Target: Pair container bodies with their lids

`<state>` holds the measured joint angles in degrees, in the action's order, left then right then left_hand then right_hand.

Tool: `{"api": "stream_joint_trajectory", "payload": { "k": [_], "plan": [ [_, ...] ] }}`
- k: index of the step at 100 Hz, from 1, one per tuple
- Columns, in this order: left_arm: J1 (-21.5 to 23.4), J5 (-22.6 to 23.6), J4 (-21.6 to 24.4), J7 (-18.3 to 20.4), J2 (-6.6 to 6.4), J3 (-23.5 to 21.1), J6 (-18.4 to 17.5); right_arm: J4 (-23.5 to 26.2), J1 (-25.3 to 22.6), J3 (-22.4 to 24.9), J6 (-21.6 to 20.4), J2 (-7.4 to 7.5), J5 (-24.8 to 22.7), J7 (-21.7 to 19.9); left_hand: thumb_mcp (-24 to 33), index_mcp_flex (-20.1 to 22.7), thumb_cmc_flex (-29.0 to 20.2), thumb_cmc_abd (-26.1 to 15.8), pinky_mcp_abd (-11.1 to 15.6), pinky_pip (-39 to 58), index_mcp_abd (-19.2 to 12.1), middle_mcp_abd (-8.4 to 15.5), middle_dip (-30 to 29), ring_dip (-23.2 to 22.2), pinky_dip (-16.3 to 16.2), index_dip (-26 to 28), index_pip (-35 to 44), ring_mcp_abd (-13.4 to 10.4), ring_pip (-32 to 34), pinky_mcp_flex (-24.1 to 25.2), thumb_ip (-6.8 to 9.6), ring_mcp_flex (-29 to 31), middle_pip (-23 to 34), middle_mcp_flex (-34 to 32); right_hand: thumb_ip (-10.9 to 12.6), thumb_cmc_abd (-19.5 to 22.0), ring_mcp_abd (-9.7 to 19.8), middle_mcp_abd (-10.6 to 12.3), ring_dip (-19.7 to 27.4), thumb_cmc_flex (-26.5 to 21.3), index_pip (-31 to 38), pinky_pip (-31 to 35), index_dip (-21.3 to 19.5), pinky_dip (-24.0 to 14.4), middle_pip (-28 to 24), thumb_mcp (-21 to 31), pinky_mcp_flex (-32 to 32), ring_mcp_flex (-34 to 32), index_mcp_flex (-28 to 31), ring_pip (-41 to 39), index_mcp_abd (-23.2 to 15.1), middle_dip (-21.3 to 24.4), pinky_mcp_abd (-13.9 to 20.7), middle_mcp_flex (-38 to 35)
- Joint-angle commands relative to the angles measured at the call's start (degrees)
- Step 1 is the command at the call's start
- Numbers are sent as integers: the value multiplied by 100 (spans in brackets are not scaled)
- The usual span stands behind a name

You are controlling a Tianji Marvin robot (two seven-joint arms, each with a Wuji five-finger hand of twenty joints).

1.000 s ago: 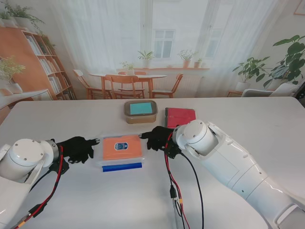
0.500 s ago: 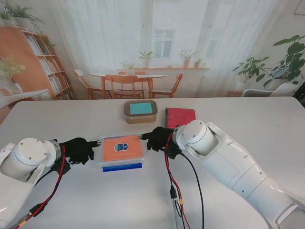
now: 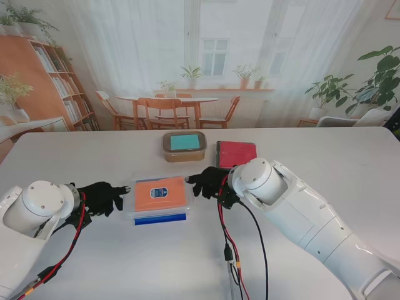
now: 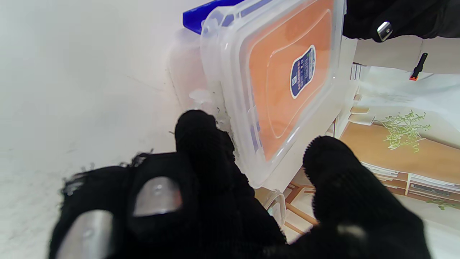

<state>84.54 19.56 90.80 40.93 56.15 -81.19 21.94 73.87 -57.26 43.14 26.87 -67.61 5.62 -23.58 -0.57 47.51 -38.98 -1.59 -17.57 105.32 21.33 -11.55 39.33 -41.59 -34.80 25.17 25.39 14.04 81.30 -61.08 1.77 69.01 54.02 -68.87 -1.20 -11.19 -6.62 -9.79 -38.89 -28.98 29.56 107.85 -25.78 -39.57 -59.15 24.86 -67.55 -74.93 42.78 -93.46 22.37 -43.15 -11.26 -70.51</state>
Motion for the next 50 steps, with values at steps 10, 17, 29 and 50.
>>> {"api": "stream_joint_trajectory", "payload": {
  "k": [10,17,29,50],
  "plan": [
    [145,118,62,-112,28,-141,-106,57,-69,70,53,70,-224,2,-92,-6,3,4,1301,1465,90,29,-73,71,93,-104,-159,576,185,-159,-140,134,84,-2,6,-126,451,-716,3,196,-109,1213,123,49,-236,48,-294,-8,-266,-464,87,-15,2081,-53],
    [190,190,108,-154,35,-198,-159,68,-70,87,61,96,-338,5,-93,-6,5,6,1294,1465,87,21,-79,73,106,-108,-166,586,173,-157,-140,134,75,-2,5,-126,451,-720,3,198,-114,1213,125,54,-227,48,-292,-8,-280,-464,76,-12,2080,-31],
    [316,349,228,-294,62,-308,-284,119,-130,158,61,133,-570,81,-88,-15,-8,17,1285,1465,49,16,-91,77,143,-111,-180,598,150,-153,-138,121,54,9,6,-135,410,-741,30,187,-125,1213,130,107,-211,58,-282,-7,-290,-411,37,-10,2068,8],
    [568,550,469,-626,129,-457,-496,299,-350,358,8,177,-935,314,-84,-30,-46,54,1262,1465,21,-9,-113,82,212,-123,-212,638,100,-144,-132,77,11,35,4,-157,350,-761,82,172,-165,1213,141,222,-172,67,-265,-4,-310,-350,-31,-6,1995,80]
  ]
}}
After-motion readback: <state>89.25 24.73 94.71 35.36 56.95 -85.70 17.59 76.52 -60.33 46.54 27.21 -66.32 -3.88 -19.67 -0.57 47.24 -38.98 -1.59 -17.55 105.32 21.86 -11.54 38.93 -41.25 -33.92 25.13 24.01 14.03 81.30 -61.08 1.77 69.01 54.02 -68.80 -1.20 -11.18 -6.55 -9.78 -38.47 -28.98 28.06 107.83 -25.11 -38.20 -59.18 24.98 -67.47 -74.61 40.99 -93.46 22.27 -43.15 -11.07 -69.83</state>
